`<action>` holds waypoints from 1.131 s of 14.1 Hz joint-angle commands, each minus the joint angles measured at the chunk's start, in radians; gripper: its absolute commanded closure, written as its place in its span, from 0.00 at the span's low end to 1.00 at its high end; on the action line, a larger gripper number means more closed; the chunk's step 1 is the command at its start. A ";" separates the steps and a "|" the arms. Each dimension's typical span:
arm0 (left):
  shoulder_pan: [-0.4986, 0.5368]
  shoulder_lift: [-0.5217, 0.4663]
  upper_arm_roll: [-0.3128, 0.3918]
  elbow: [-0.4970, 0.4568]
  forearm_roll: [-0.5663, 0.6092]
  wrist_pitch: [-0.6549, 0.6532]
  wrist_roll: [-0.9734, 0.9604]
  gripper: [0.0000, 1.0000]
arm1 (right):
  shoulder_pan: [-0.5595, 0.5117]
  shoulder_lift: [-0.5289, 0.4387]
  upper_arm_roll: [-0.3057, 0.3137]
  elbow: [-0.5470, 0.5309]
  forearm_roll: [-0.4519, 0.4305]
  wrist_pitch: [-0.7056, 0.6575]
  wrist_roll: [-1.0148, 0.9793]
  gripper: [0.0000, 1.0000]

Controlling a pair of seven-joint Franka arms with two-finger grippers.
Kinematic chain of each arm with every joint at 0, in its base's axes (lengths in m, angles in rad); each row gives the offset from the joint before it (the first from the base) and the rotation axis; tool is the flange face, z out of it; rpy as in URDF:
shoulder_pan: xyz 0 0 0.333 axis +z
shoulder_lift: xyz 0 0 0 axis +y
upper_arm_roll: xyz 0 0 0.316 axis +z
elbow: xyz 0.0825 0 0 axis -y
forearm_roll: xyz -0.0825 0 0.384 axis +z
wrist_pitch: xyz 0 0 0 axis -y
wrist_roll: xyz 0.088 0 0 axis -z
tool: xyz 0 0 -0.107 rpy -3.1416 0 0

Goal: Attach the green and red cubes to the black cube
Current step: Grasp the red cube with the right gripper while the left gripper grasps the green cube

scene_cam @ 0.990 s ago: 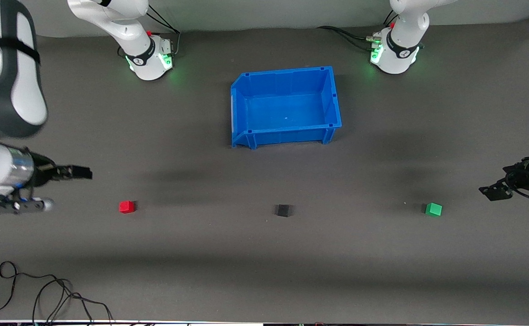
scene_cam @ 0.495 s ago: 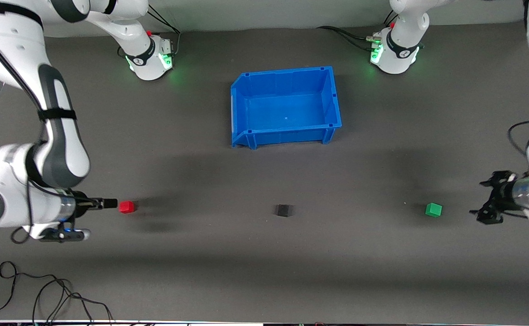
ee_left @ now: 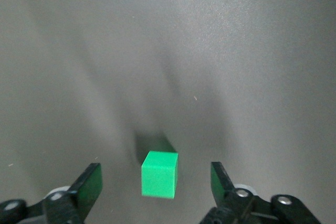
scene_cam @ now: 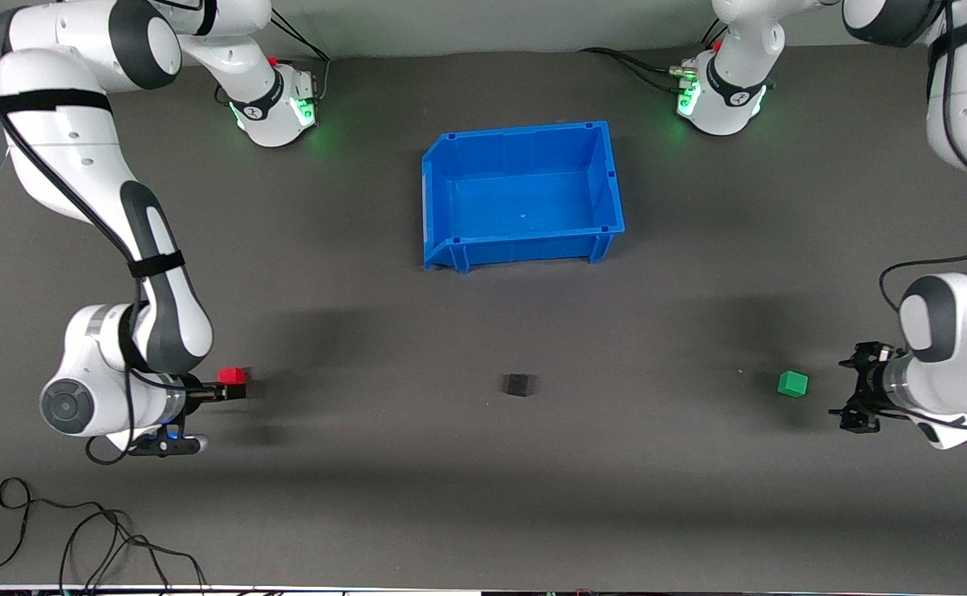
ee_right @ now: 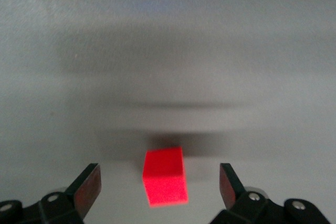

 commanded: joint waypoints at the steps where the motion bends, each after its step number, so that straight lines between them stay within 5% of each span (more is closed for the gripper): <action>1: -0.009 -0.001 0.006 -0.064 0.028 0.084 -0.036 0.12 | -0.004 0.024 0.002 -0.002 -0.012 0.029 0.005 0.00; 4: -0.011 0.027 0.006 -0.109 0.026 0.203 -0.045 0.12 | -0.027 0.035 0.004 -0.027 -0.005 0.030 0.005 0.00; 11: -0.017 0.021 0.006 -0.158 0.028 0.203 -0.038 0.15 | -0.015 0.032 0.006 -0.032 0.020 0.030 0.023 0.08; 13: -0.025 0.022 0.006 -0.160 0.028 0.206 -0.036 0.20 | -0.013 0.032 0.006 -0.032 0.040 0.030 0.022 0.17; 16: -0.023 0.016 0.004 -0.157 0.028 0.195 -0.038 0.57 | -0.015 0.032 0.006 -0.032 0.040 0.032 0.020 0.32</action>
